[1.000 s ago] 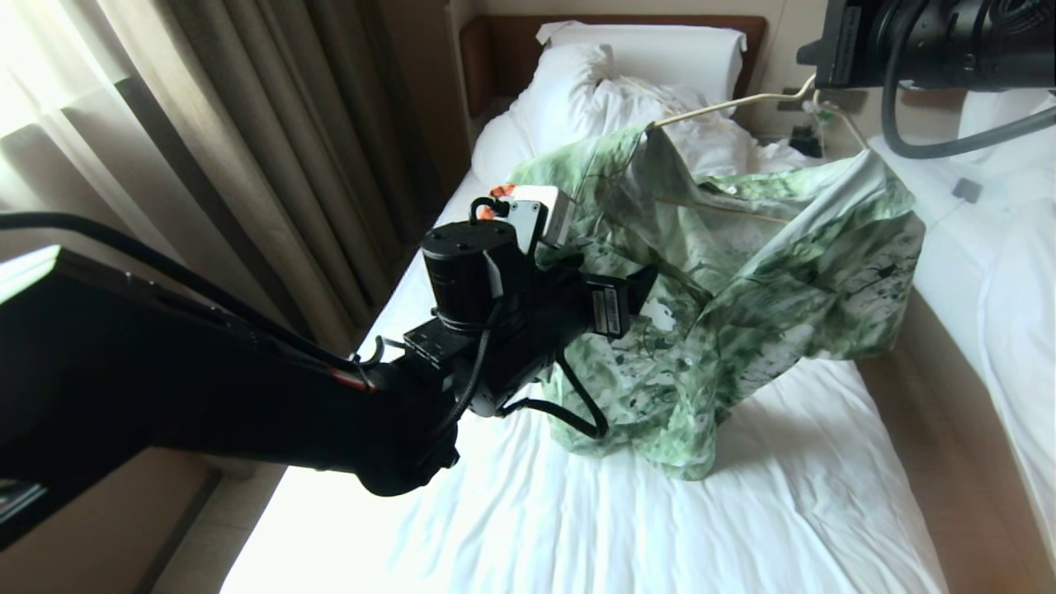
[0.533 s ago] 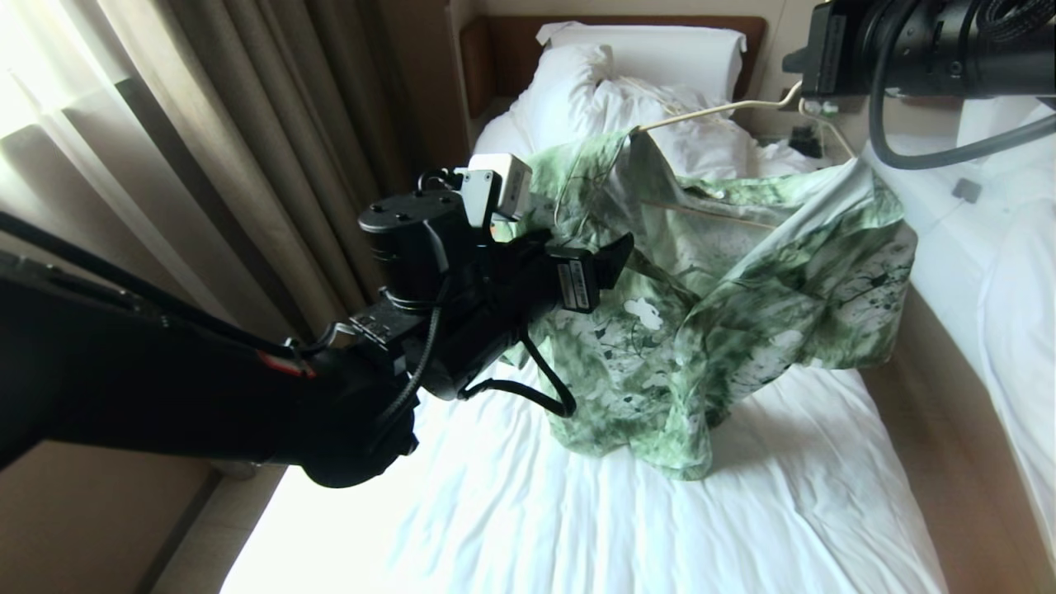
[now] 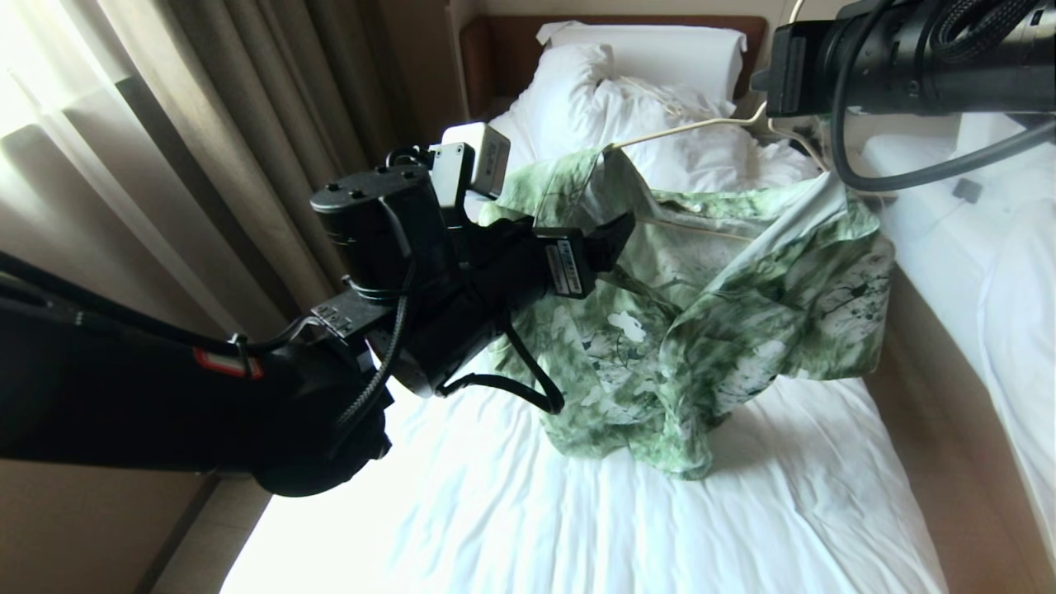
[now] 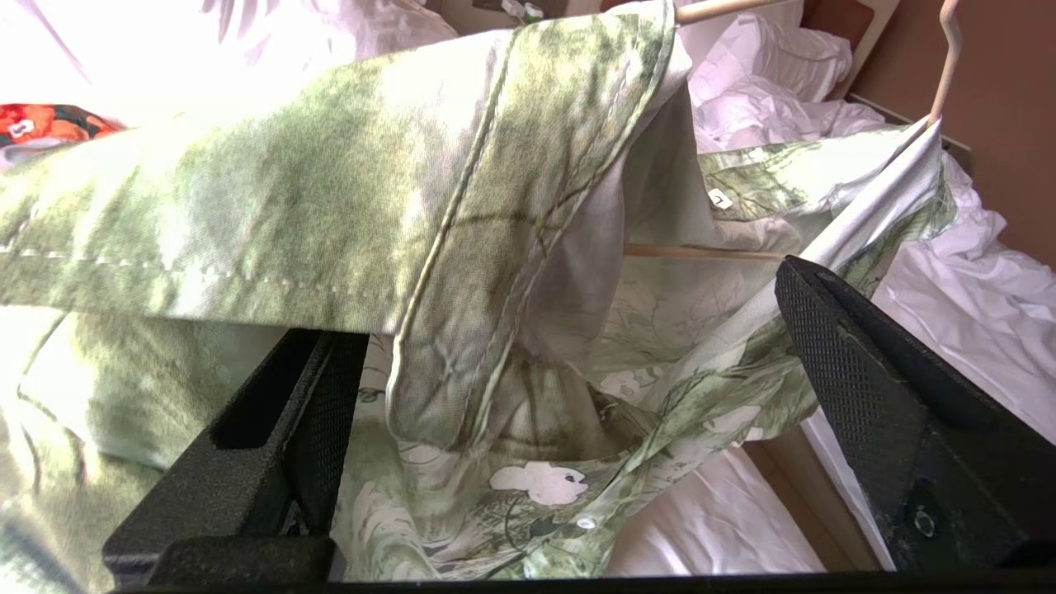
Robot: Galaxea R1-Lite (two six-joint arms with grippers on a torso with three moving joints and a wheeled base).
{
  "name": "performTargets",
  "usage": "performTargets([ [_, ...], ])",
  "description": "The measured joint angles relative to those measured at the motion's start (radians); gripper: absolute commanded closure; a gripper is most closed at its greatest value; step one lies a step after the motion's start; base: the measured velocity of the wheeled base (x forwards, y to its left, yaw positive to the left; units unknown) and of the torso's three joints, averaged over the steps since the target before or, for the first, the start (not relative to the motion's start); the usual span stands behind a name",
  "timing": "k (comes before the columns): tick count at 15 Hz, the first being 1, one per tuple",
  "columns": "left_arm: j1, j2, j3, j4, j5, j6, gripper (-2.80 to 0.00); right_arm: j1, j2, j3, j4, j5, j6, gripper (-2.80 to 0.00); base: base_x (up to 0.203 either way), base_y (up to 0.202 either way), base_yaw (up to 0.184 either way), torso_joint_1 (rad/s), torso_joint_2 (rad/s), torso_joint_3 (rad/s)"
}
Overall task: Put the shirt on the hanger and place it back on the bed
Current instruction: Take the clothes hanger out of the clothes
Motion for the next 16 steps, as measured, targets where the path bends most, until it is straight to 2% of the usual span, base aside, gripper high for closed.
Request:
performTargets([
  [10, 0.001, 0.002, 0.008, 0.001, 0.004, 0.004, 0.0, 0.001, -0.005, 0.035, -0.009, -0.007, 0.001, 0.0, 0.0, 0.0, 0.0, 0.0, 0.0, 0.0],
  [16, 0.027, -0.025, 0.007, -0.003, -0.01, 0.01, 0.0, -0.083, 0.013, 0.035, -0.01, 0.006, -0.005, 0.0, 0.0, 0.0, 0.0, 0.0, 0.0, 0.0],
])
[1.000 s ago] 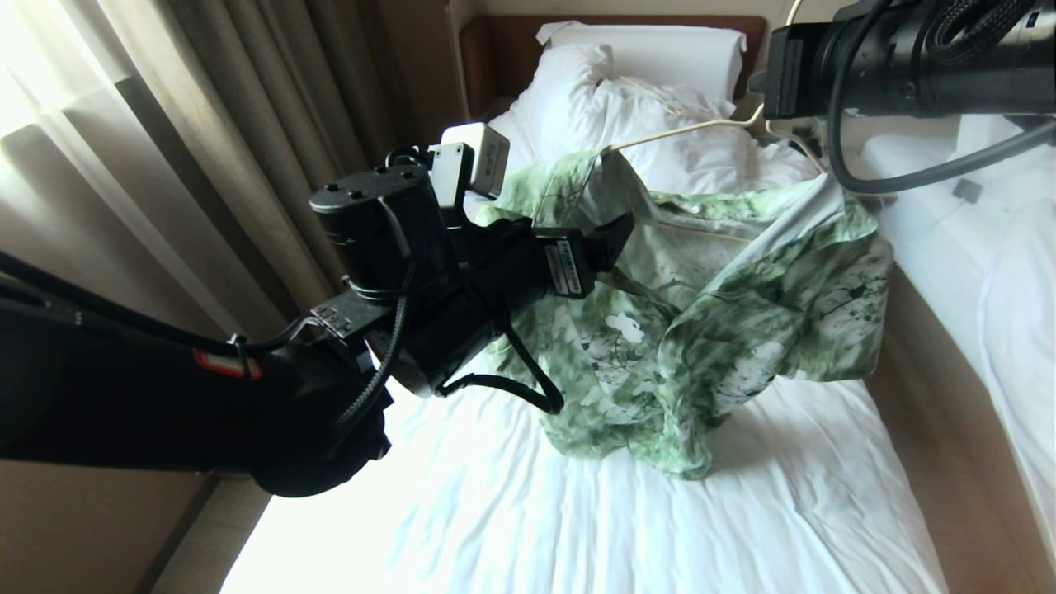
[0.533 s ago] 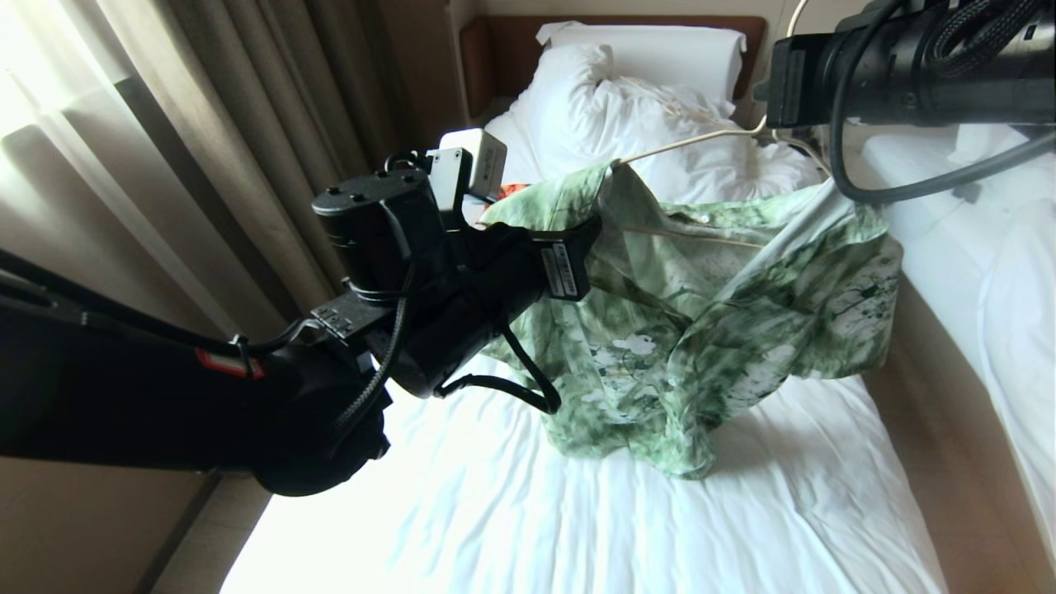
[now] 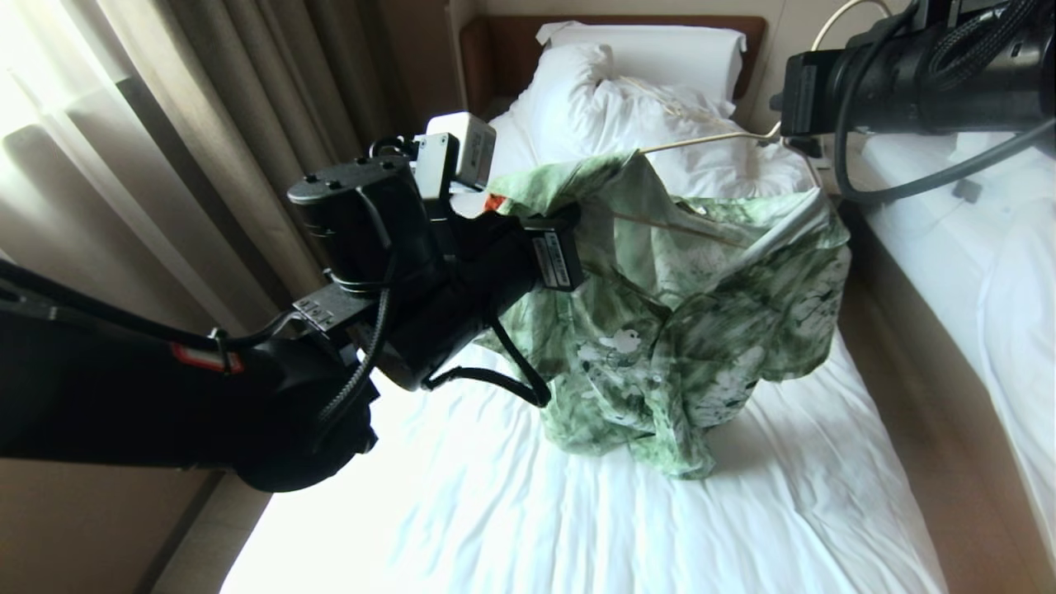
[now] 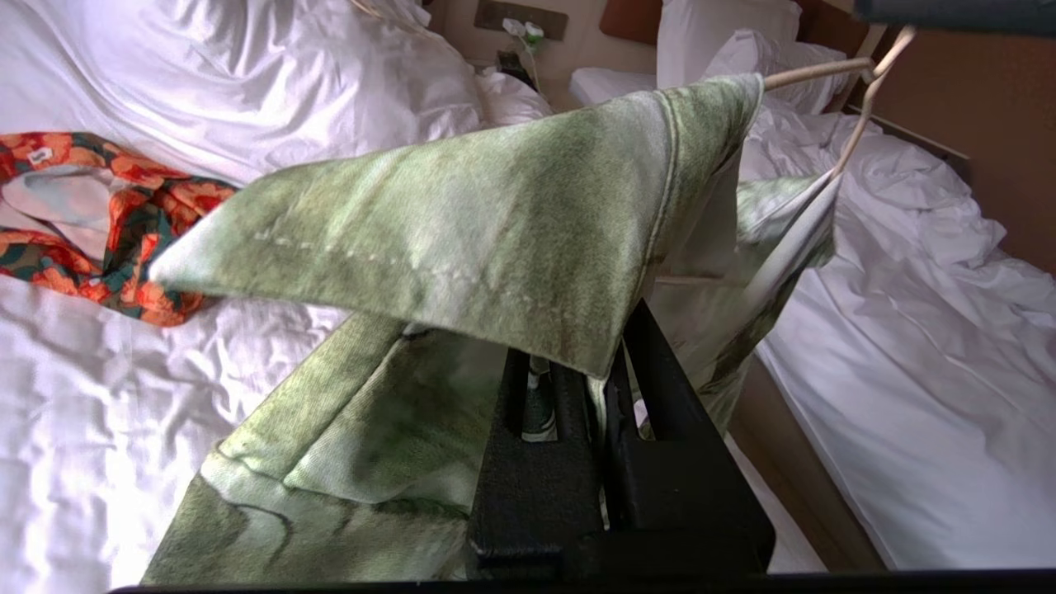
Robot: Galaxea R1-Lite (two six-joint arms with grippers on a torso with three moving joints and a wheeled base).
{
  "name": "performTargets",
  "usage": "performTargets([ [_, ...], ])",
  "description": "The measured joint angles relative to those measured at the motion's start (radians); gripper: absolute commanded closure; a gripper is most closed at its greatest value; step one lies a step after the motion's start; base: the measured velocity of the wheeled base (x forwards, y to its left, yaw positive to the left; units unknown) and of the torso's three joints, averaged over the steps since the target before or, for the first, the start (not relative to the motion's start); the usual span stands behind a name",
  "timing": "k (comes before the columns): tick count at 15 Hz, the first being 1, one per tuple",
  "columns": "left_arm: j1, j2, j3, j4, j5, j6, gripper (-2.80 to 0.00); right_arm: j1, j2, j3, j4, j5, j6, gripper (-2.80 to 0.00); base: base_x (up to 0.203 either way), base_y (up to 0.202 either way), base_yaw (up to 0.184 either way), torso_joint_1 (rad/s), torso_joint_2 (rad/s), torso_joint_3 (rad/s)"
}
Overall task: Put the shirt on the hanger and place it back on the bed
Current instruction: Take the clothes hanger out of the clothes
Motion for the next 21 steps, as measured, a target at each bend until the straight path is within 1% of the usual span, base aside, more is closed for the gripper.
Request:
performTargets([
  [3, 0.021, -0.043, 0.004, 0.006, -0.003, 0.001, 0.0, -0.06, 0.028, -0.008, -0.024, -0.002, -0.026, 0.0, 0.0, 0.0, 0.0, 0.0, 0.0, 0.0],
  [6, 0.021, -0.068, 0.011, 0.009, -0.004, 0.002, 0.0, -0.105, 0.057, -0.01, -0.091, -0.007, -0.089, 0.0, 0.0, 0.0, 0.0, 0.0, 0.0, 0.0],
  [8, 0.023, -0.074, 0.011, 0.009, -0.003, 0.002, 0.0, -0.115, 0.064, -0.009, -0.093, -0.008, -0.094, 0.0, 0.0, 0.0, 0.0, 0.0, 0.0, 0.0],
  [11, 0.047, -0.063, 0.001, 0.01, -0.005, 0.004, 0.0, -0.133, 0.066, -0.009, -0.094, -0.008, -0.093, 0.0, 0.0, 0.0, 0.0, 0.0, 0.0, 0.0],
  [12, 0.054, -0.058, -0.003, 0.016, -0.004, 0.011, 0.0, -0.136, 0.066, -0.009, -0.094, -0.008, -0.094, 0.0, 0.0, 0.0, 0.0, 0.0, 0.0, 0.0],
  [14, 0.058, -0.048, -0.003, 0.043, -0.005, 0.049, 0.0, -0.138, 0.066, -0.013, -0.095, -0.008, -0.093, 0.0, 0.0, 0.0, 0.0, 0.0, 0.0, 0.0],
  [15, 0.06, -0.04, -0.002, 0.043, -0.006, 0.055, 0.0, -0.138, 0.066, -0.015, -0.095, -0.008, -0.093, 0.0, 0.0, 0.0, 0.0, 0.0, 0.0, 0.0],
  [20, 0.077, 0.053, -0.026, 0.042, -0.007, 0.058, 0.0, -0.131, 0.069, -0.022, -0.095, -0.007, -0.089, 0.0, 0.0, 0.0, 0.0, 0.0, 0.0, 0.0],
  [21, 0.083, 0.083, -0.039, 0.04, -0.006, 0.06, -2.8, -0.129, 0.071, -0.022, -0.095, -0.007, -0.088, 0.0, 0.0, 0.0, 0.0, 0.0, 0.0, 0.0],
])
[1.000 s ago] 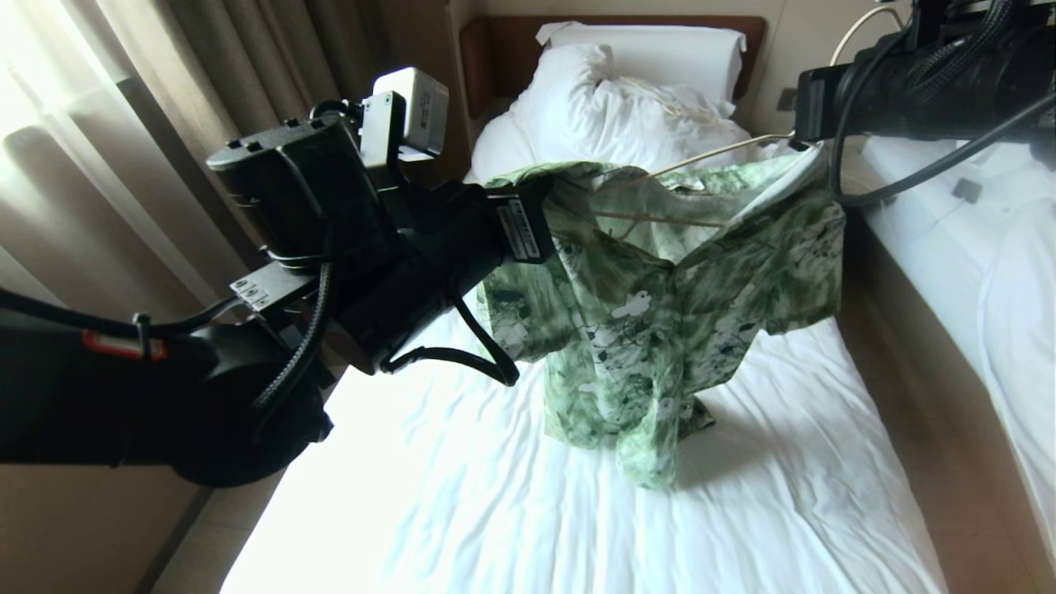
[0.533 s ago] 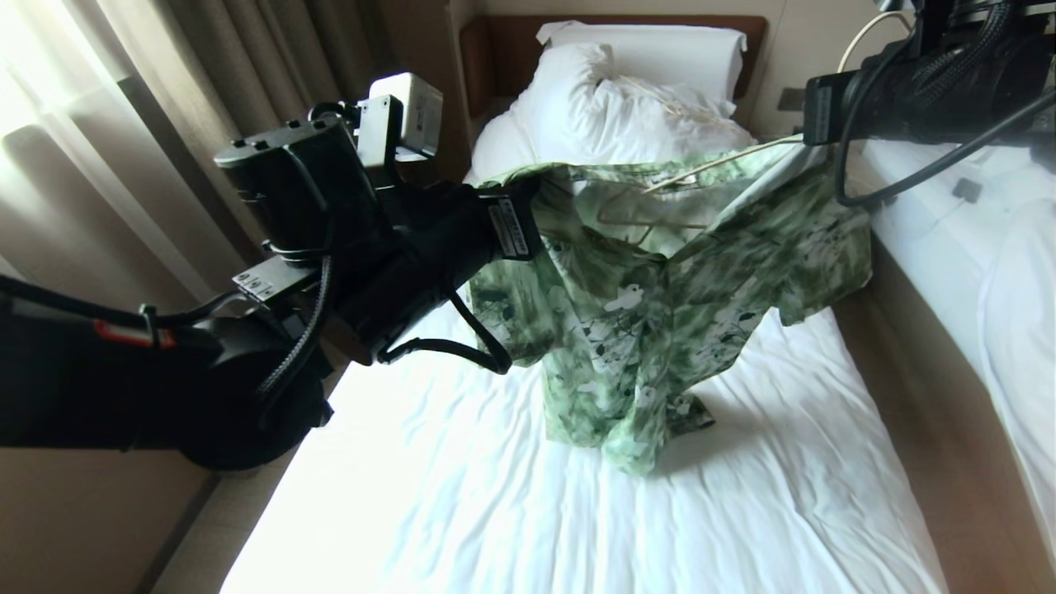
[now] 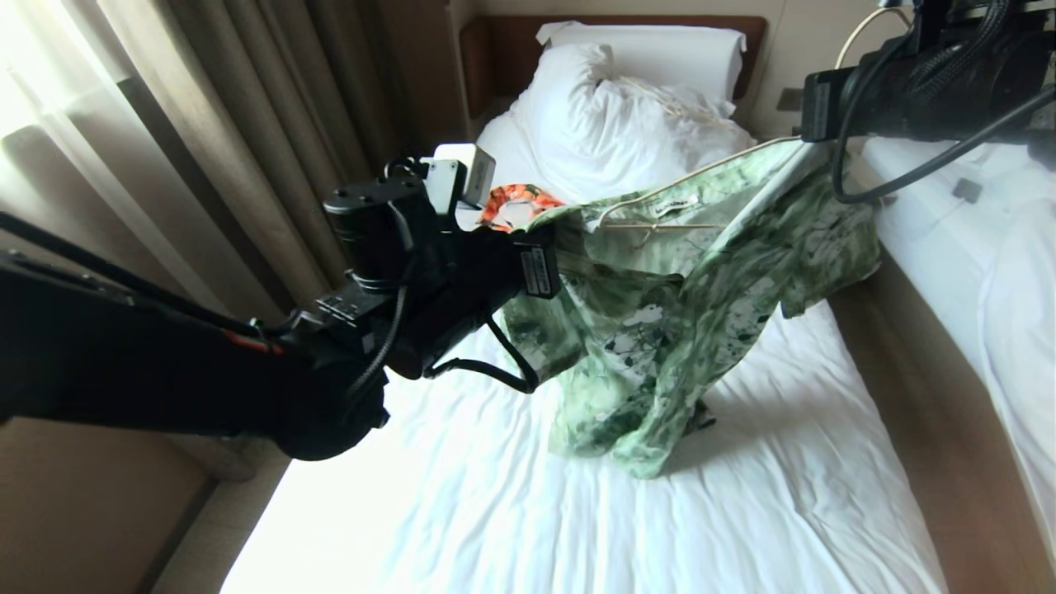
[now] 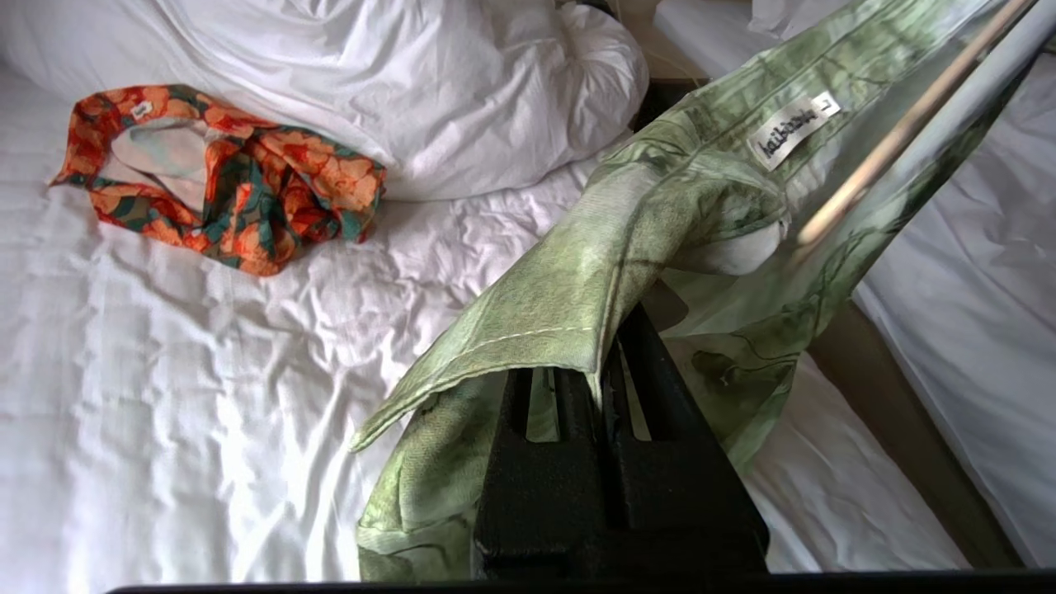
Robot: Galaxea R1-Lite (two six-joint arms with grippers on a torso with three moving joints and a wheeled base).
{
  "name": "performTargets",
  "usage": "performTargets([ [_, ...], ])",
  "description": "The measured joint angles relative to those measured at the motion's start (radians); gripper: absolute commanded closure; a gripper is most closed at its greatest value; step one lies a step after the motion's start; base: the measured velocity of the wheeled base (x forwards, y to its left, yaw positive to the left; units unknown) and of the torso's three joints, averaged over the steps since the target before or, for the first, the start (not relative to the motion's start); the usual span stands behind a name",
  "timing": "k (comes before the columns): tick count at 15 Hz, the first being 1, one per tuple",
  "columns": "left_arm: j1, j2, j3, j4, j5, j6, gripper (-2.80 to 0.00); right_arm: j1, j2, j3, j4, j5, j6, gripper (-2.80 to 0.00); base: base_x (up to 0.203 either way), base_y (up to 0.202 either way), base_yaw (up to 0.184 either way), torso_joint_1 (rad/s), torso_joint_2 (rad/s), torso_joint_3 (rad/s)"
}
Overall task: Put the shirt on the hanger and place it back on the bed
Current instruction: Take the clothes hanger out of the clothes
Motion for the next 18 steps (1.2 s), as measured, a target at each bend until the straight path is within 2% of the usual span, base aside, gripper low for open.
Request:
performTargets([
  [7, 0.071, 0.127, -0.061, -0.02, -0.037, 0.014, -2.8, 0.01, 0.039, 0.005, -0.007, 0.001, 0.004, 0.0, 0.0, 0.0, 0.0, 0.0, 0.0, 0.0],
  [8, 0.08, 0.133, -0.063, -0.022, -0.045, 0.014, 0.0, 0.012, 0.047, 0.005, -0.018, 0.0, 0.008, 0.0, 0.0, 0.0, 0.0, 0.0, 0.0, 0.0],
  [10, 0.101, 0.142, -0.065, -0.036, -0.054, 0.016, 0.0, 0.019, 0.069, 0.005, -0.035, -0.001, 0.025, 0.0, 0.0, 0.0, 0.0, 0.0, 0.0, 0.0],
  [12, 0.138, 0.156, -0.068, -0.085, -0.101, 0.023, 0.0, 0.02, 0.092, 0.005, -0.037, -0.003, 0.046, 0.0, 0.0, 0.0, 0.0, 0.0, 0.0, 0.0],
  [14, 0.194, 0.172, -0.082, -0.091, -0.136, 0.06, 0.0, 0.021, 0.112, 0.005, -0.037, -0.004, 0.097, 0.0, 0.0, 0.0, 0.0, 0.0, 0.0, 0.0],
  [16, 0.232, 0.181, -0.097, -0.092, -0.145, 0.083, 0.0, 0.02, 0.131, 0.005, -0.039, -0.004, 0.186, 0.0, 0.0, 0.0, 0.0, 0.0, 0.0, 0.0],
  [18, 0.246, 0.184, -0.104, -0.094, -0.143, 0.102, 0.0, 0.019, 0.152, 0.005, -0.039, -0.006, 0.335, 0.0, 0.0, 0.0, 0.0, 0.0, 0.0, 0.0],
])
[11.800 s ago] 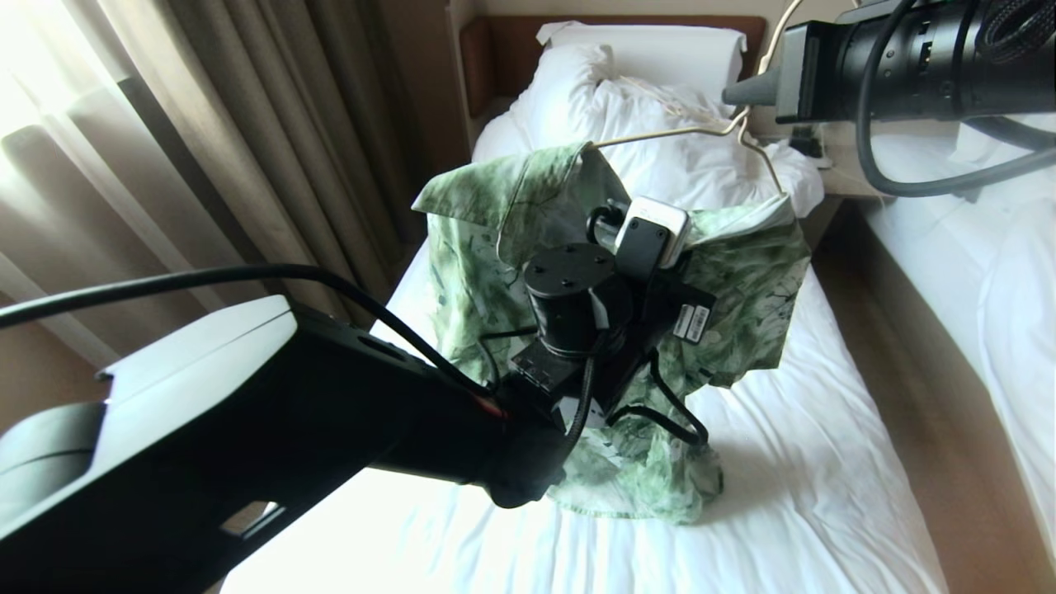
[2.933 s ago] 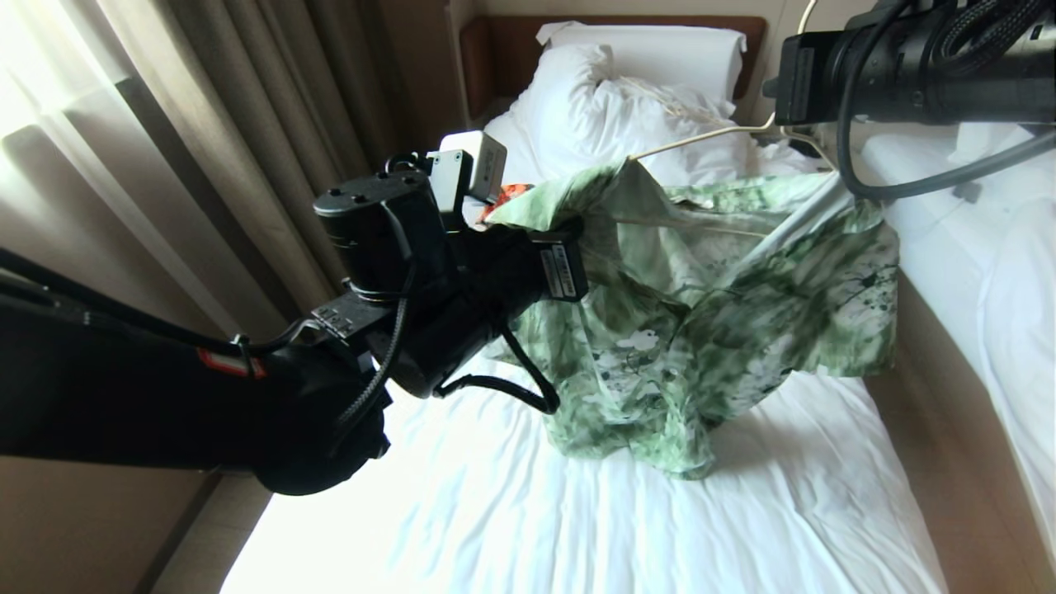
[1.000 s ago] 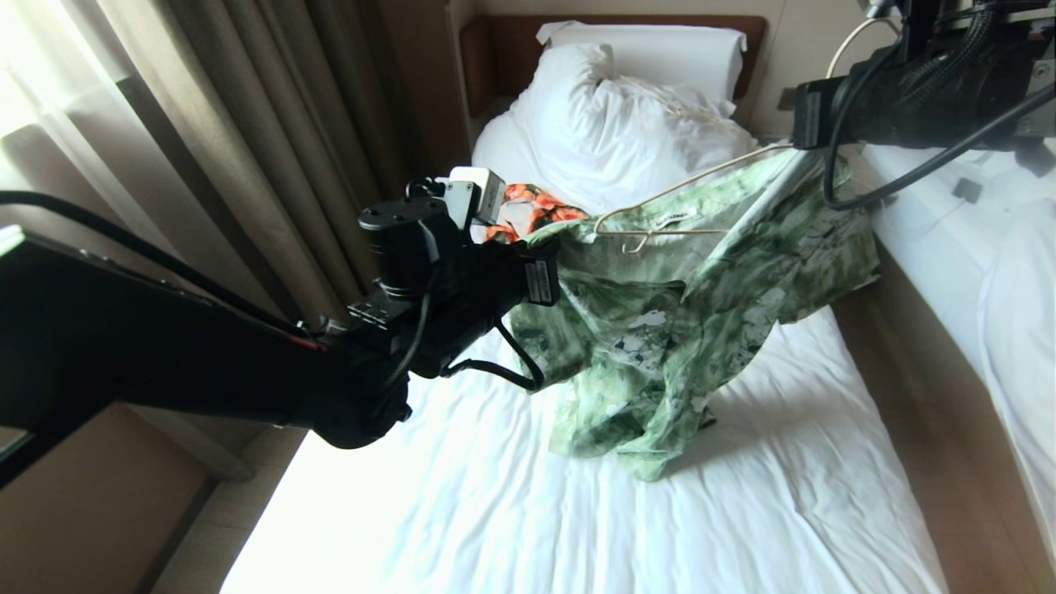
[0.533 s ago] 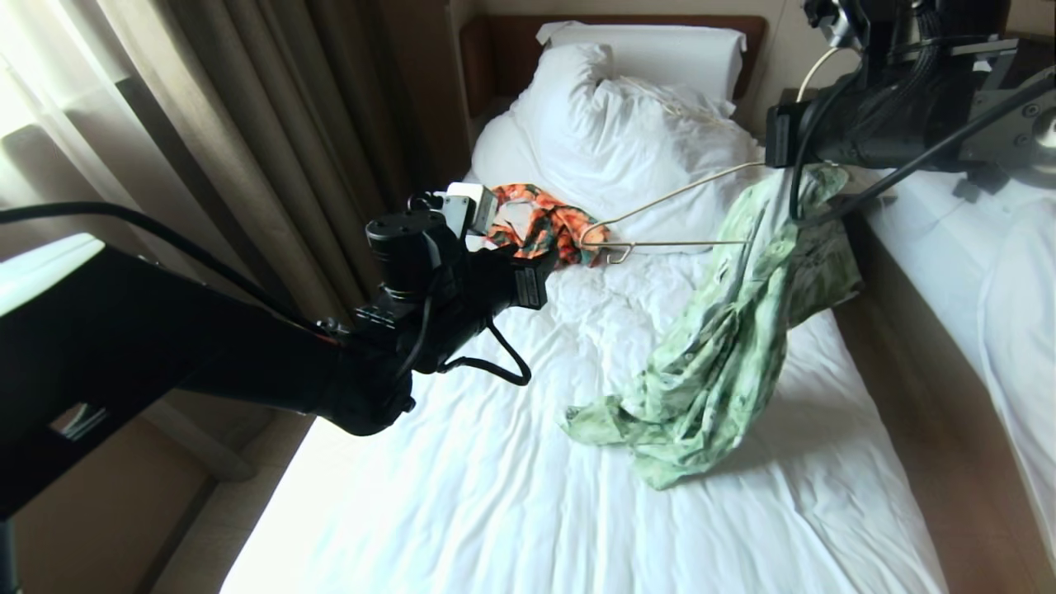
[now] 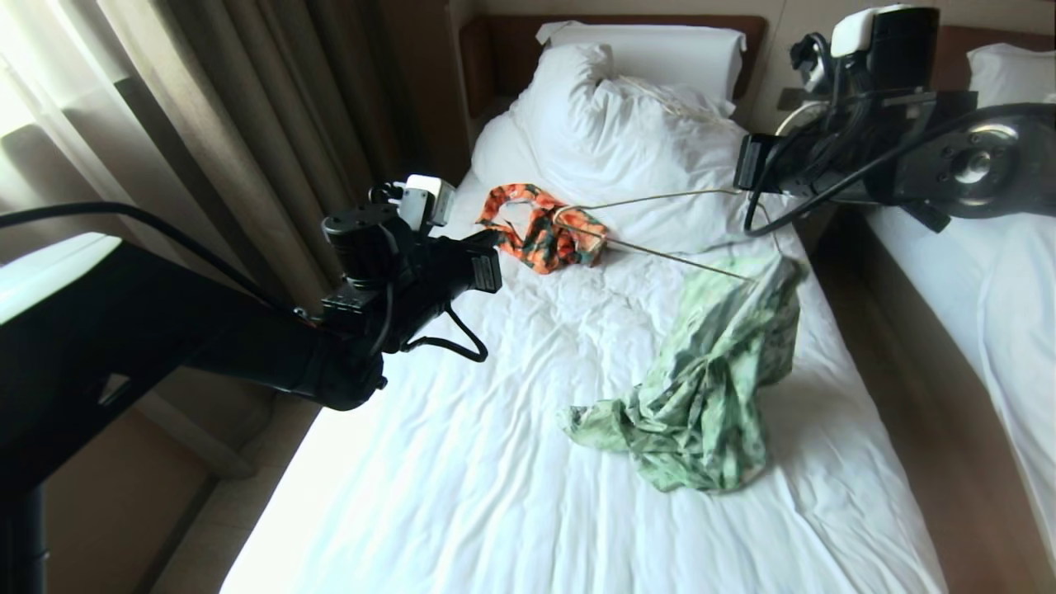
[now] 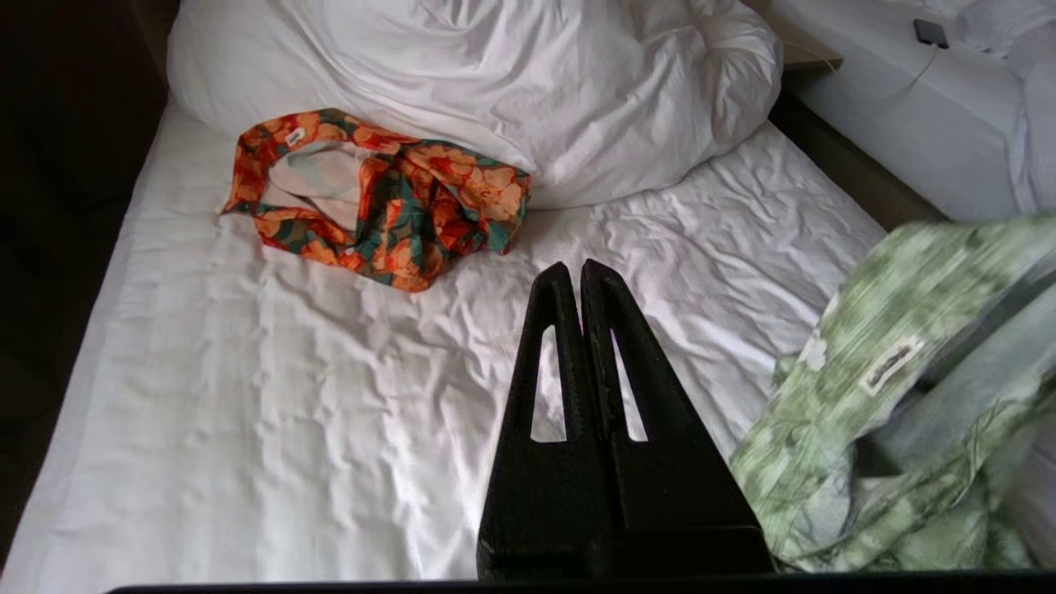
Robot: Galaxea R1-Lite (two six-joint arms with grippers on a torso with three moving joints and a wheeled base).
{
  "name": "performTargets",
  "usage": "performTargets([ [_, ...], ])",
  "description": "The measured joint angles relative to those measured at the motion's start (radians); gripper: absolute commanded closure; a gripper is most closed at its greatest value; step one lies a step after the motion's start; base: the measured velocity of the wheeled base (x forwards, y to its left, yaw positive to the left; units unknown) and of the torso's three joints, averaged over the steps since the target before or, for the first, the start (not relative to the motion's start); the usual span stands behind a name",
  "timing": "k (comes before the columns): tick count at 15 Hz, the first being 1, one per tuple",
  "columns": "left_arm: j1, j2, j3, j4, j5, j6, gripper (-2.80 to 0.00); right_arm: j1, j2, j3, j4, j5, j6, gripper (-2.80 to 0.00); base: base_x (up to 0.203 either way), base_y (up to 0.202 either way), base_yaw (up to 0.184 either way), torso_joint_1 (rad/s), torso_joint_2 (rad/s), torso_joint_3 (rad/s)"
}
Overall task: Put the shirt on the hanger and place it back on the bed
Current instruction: Take the clothes hanger out of the clothes, then place the hanger on the bed
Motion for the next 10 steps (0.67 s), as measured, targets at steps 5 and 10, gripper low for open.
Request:
performTargets([
  [5, 0.005, -0.002, 0.0, -0.008, 0.028, 0.032, 0.0, -0.011, 0.069, 0.067, 0.051, -0.054, 0.169, 0.0, 0.0, 0.0, 0.0, 0.0, 0.0, 0.0],
  [10, -0.012, -0.005, 0.008, -0.041, 0.038, 0.038, 0.0, -0.062, 0.2, 0.095, 0.174, -0.061, 0.0, 0.0, 0.0, 0.0, 0.0, 0.0, 0.0, 0.0],
])
